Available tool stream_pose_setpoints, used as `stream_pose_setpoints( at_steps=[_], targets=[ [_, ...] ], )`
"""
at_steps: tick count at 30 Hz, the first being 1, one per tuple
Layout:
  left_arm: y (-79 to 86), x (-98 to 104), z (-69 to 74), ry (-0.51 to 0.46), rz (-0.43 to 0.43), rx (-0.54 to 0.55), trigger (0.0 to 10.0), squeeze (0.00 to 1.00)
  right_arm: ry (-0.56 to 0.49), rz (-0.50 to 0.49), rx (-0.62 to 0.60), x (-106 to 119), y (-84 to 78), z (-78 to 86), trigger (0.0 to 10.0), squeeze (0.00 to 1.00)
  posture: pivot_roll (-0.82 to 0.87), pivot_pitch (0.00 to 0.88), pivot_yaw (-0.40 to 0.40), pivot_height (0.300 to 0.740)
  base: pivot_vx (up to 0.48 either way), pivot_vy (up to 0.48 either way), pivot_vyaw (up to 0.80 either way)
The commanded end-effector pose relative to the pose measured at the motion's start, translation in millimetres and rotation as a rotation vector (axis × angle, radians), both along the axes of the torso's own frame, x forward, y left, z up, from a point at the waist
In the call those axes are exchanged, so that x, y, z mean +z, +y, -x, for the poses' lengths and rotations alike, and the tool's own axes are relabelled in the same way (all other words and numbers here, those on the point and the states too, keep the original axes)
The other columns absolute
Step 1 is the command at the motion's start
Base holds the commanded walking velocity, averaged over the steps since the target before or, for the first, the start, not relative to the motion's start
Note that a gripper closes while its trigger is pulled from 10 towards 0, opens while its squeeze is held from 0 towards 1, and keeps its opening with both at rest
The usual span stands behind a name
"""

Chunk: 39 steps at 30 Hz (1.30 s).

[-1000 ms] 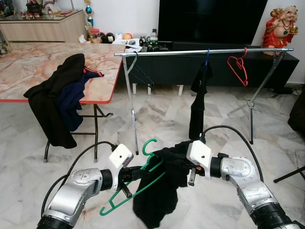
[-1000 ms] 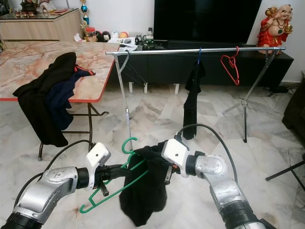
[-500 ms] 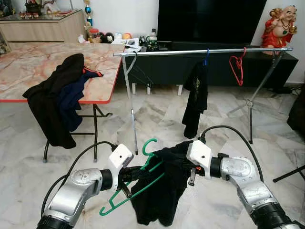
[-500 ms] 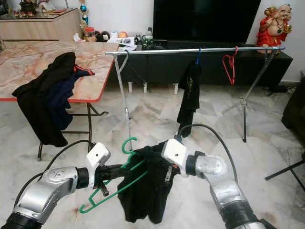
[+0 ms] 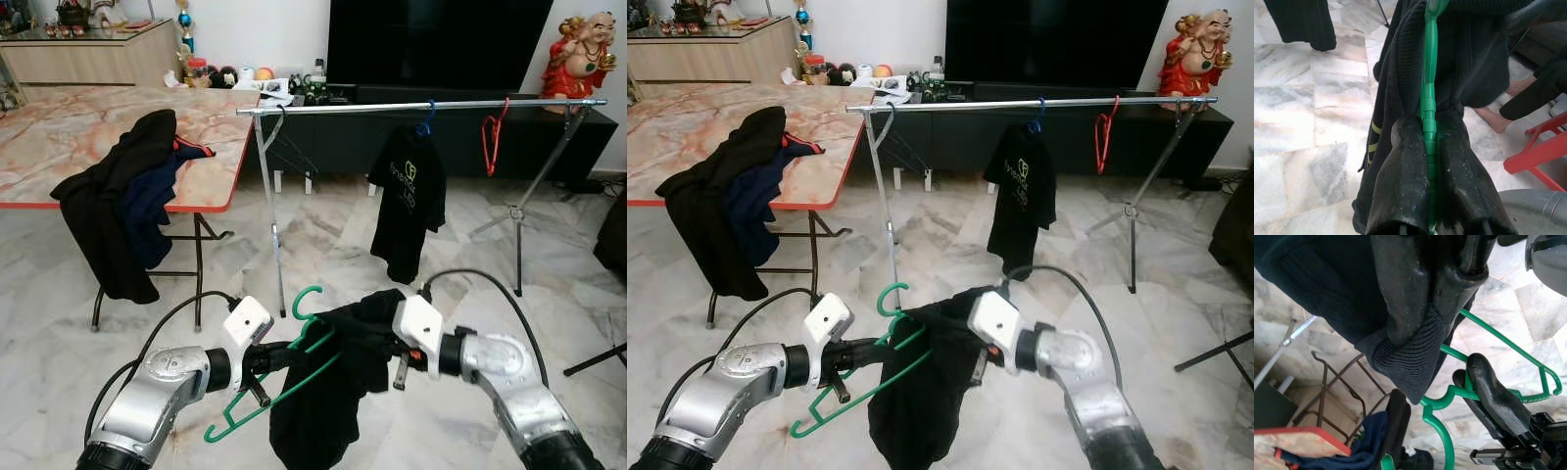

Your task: Hang hanger

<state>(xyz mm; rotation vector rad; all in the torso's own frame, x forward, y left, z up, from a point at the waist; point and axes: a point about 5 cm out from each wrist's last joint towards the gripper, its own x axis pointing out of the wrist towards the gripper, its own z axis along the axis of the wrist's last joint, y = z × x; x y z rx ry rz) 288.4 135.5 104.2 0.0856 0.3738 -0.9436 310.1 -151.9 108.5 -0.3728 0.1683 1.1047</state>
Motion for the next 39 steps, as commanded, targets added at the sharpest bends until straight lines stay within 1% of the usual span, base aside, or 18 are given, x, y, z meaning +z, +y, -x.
stream_pose_setpoints(
  at_steps=[1,6,8,9,11,13,17,18,19,20,21,22,26,28,30,33,37,39],
  targets=[
    [4.2,8,-4.9,-0.044,0.011,0.027,10.0,0.0,-0.013,-0.015,-0.033,5,-7.4,-3.2,10.0,0.0,0.13,0.0,-0.012,0.74,0.0,0.0,0.0],
    [4.6,9,-5.6,-0.05,0.01,0.034,10.0,0.0,-0.016,-0.051,-0.021,8,-5.5,-3.0,10.0,0.0,0.14,0.0,-0.012,0.74,0.0,0.0,0.0],
    [4.1,9,-6.5,-0.056,0.013,0.04,10.0,0.0,-0.024,-0.104,-0.023,14,-4.3,-3.5,10.0,0.0,0.14,0.0,-0.011,0.74,0.0,0.0,0.0],
    [4.1,9,-6.5,-0.056,0.013,0.04,10.0,0.0,-0.024,-0.104,-0.023,14,-4.3,-3.5,10.0,0.0,0.14,0.0,-0.011,0.74,0.0,0.0,0.0],
    [3.0,9,-7.1,-0.058,0.026,0.038,10.0,0.0,-0.015,-0.169,0.011,22,-2.2,0.3,10.0,0.0,0.13,0.0,-0.011,0.74,0.0,0.0,0.0],
    [2.8,9,-7.1,-0.057,0.03,0.037,10.0,0.0,-0.013,-0.168,0.019,23,-2.2,1.2,10.0,0.0,0.13,0.0,-0.009,0.74,0.0,0.0,0.0],
    [2.5,10,-7.2,-0.057,0.036,0.035,10.0,0.0,0.031,-0.008,0.041,4,-8.2,8.0,10.0,0.0,0.13,0.0,-0.01,0.74,0.0,0.0,0.0],
    [2.3,10,-7.2,-0.057,0.037,0.033,10.0,0.0,0.041,0.029,0.02,-3,-10.8,7.9,10.0,0.0,0.13,0.0,-0.012,0.74,0.0,0.0,0.0],
    [2.1,10,-7.2,-0.057,0.038,0.032,10.0,0.0,0.043,0.035,0.009,-4,-11.6,7.4,10.0,0.0,0.13,0.0,-0.012,0.74,0.0,0.0,0.0],
    [2.1,10,-7.2,-0.057,0.038,0.032,10.0,0.0,0.044,0.037,-0.006,-6,-12.2,6.2,10.0,0.47,0.13,0.0,-0.012,0.74,0.0,0.0,0.0],
    [1.9,10,-7.2,-0.056,0.039,0.032,10.0,0.0,0.053,0.028,-0.015,-7,-12.0,6.0,10.0,0.98,0.13,0.0,-0.012,0.74,0.0,0.0,0.0],
    [1.8,10,-7.1,-0.057,0.04,0.032,10.0,0.0,0.058,0.023,-0.008,-7,-11.3,6.8,10.0,1.0,0.13,0.0,-0.012,0.74,0.0,0.0,0.0],
    [1.9,10,-7.1,-0.058,0.04,0.033,10.0,0.0,0.072,0.033,0.018,-8,-8.0,10.3,10.0,1.0,0.13,0.0,-0.012,0.74,0.0,0.0,0.0],
    [2.3,10,-7.5,-0.06,0.038,0.036,10.0,0.0,0.083,0.06,0.026,-10,-7.8,11.7,10.0,1.0,0.13,0.0,-0.012,0.74,0.0,0.0,0.0],
    [2.6,10,-7.9,-0.062,0.037,0.04,10.0,0.0,0.095,0.145,0.03,-19,-11.2,13.1,10.0,1.0,0.13,0.002,-0.013,0.74,0.0,0.0,0.0],
    [2.5,10,-7.9,-0.063,0.037,0.042,10.0,0.0,0.094,0.17,0.01,-21,-14.8,11.9,10.0,1.0,0.13,0.002,-0.013,0.74,0.0,0.0,0.0],
    [3.7,8,-7.3,-0.057,0.033,0.042,10.0,0.0,0.004,0.106,-0.06,-2,-19.3,1.8,10.0,1.0,0.12,0.003,-0.012,0.74,0.0,0.0,0.0],
    [5.8,6,-5.3,-0.041,0.012,0.019,10.0,0.0,-0.121,0.002,-0.168,33,-28.1,-15.4,10.0,1.0,0.12,0.004,-0.012,0.74,0.0,0.0,0.0]
  ],
)
